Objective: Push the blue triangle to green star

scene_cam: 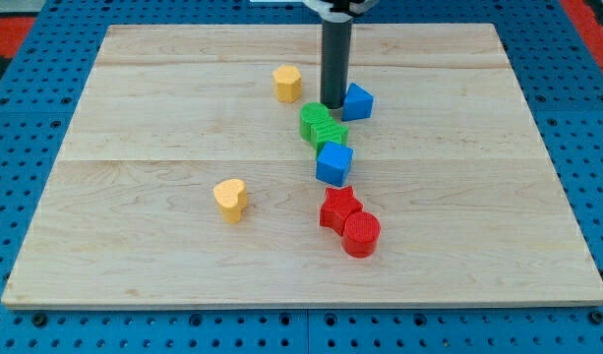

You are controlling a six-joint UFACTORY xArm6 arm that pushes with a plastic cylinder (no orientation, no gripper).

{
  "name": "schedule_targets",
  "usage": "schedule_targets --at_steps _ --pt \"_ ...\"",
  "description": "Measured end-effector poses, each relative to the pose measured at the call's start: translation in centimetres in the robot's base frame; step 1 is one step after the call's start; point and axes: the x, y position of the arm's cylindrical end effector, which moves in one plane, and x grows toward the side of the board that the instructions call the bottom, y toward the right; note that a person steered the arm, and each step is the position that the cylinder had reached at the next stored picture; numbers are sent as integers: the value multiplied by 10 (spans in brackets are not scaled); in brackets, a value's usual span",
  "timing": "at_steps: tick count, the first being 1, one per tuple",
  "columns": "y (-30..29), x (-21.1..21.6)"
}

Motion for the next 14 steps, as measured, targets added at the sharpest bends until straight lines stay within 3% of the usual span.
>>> schedule_targets --at_steps 1,3,6,8,9,11,14 --pt "9 -2" --pt "10 -63" --pt "67 -28" --pt "50 -3" --pt "40 -2" --pt "24 -44" --pt "27 -39"
